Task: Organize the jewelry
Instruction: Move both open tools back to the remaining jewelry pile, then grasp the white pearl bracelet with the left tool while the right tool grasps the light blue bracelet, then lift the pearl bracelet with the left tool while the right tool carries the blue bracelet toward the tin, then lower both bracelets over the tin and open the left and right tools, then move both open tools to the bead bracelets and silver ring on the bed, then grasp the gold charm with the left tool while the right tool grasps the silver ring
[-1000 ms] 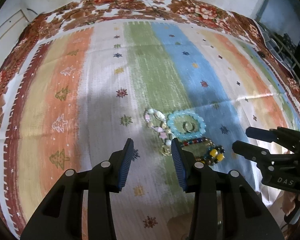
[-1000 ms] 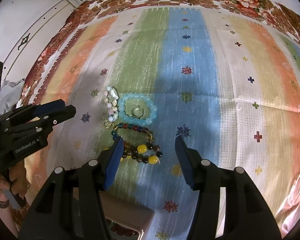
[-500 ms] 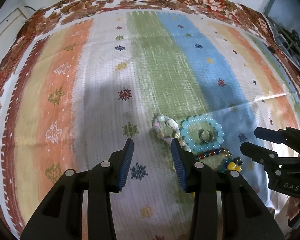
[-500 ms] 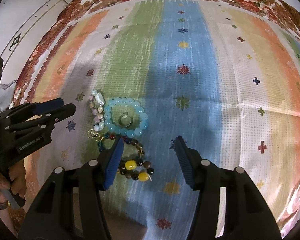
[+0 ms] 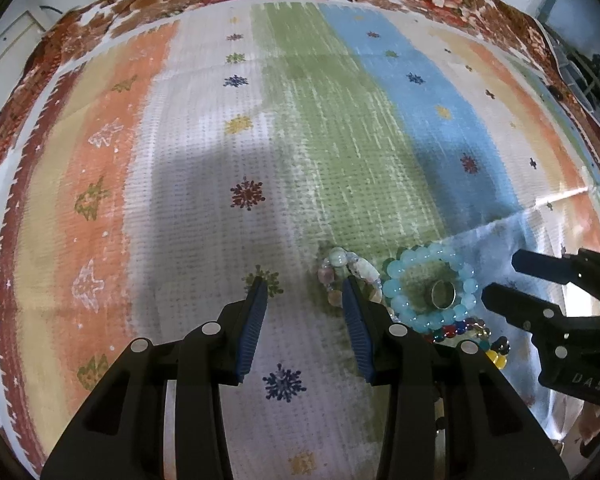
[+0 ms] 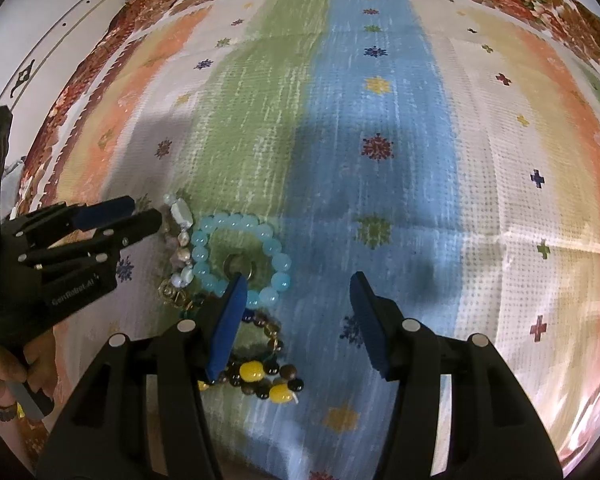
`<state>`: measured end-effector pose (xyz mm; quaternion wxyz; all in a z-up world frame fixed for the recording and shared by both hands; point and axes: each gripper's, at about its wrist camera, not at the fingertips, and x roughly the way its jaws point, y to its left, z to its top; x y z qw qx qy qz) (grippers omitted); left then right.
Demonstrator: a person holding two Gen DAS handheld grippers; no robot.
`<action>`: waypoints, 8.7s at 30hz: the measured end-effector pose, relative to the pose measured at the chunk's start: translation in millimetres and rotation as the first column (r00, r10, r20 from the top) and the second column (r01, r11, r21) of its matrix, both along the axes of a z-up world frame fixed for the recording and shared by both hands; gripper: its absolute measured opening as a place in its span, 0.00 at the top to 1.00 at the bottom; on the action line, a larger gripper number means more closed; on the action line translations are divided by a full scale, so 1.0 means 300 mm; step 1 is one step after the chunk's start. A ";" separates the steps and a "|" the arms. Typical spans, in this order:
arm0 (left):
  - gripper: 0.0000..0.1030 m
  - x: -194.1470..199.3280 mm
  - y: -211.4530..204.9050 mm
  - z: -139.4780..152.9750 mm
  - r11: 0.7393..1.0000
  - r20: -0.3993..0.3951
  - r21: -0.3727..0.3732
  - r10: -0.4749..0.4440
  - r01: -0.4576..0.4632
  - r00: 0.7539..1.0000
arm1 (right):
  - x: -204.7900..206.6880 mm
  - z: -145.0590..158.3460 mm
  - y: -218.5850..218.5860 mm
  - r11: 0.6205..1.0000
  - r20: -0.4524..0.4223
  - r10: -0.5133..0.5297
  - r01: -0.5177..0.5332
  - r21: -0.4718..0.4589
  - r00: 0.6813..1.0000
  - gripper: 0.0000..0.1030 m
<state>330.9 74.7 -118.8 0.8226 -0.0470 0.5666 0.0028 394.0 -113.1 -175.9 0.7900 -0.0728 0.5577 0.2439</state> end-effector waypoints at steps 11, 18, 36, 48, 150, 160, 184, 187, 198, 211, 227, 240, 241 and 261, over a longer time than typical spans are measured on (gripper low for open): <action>0.62 0.032 -0.024 -0.039 0.999 -0.022 0.043 -0.033 0.034 0.999 | 0.028 -0.053 -0.016 0.999 -0.013 -0.032 0.032 -0.021 0.999 0.47; 0.64 0.026 -0.038 -0.036 0.996 -0.021 0.065 -0.060 0.061 0.998 | 0.039 -0.060 0.028 0.999 0.006 -0.013 0.013 -0.042 1.000 0.39; 0.93 0.006 -0.043 -0.016 0.992 -0.014 0.060 -0.106 0.107 0.994 | 0.025 -0.047 -0.003 0.998 0.007 0.007 -0.006 -0.069 1.000 0.87; 0.93 -0.051 -0.031 0.092 0.995 0.048 0.016 -0.104 0.103 0.993 | -0.065 0.100 0.007 0.999 0.067 0.039 -0.040 0.011 0.997 0.88; 0.93 -0.637 -0.222 0.379 0.966 0.302 -0.127 -0.177 0.224 0.937 | -0.702 0.346 -0.130 0.959 0.206 0.231 -0.259 0.118 0.951 0.82; 0.81 -0.560 -0.158 0.345 0.972 0.258 -0.155 -0.132 0.176 0.957 | -0.616 0.324 -0.166 0.978 0.184 0.139 -0.164 0.130 0.973 0.62; 0.65 -0.431 -0.150 0.254 0.979 0.132 -0.101 -0.162 0.176 0.978 | -0.387 0.238 -0.145 0.990 0.082 0.039 -0.050 0.133 0.996 0.56; 0.65 -0.398 -0.153 0.239 0.980 0.115 -0.089 -0.167 0.178 0.979 | -0.377 0.217 -0.138 0.994 0.084 0.044 -0.052 0.100 0.996 0.56; 0.65 -0.327 -0.149 0.198 0.981 0.074 -0.058 -0.179 0.184 0.981 | -0.324 0.195 -0.109 0.996 0.097 0.042 -0.049 0.078 0.994 0.56; 0.63 -0.260 -0.135 0.147 0.983 0.027 -0.009 -0.186 0.186 0.982 | -0.234 0.129 -0.065 0.999 0.072 0.023 -0.024 0.026 0.997 0.56; 0.63 -0.190 -0.139 0.079 0.976 -0.027 0.049 -0.212 0.213 0.977 | -0.137 0.058 -0.018 1.000 0.017 0.003 -0.003 0.000 1.000 0.55; 0.63 -0.132 -0.129 0.022 0.975 -0.067 0.067 -0.207 0.211 0.976 | -0.059 0.009 0.023 0.999 0.020 -0.001 0.002 -0.049 1.000 0.55; 0.63 -0.129 -0.130 0.023 0.975 -0.063 0.065 -0.206 0.210 0.976 | -0.055 0.008 0.027 0.999 0.020 0.000 0.001 -0.050 1.000 0.55; 0.63 -0.102 -0.159 -0.022 0.970 -0.092 0.049 -0.232 0.237 0.968 | 0.015 -0.056 0.055 0.997 0.014 -0.012 0.013 -0.076 1.000 0.53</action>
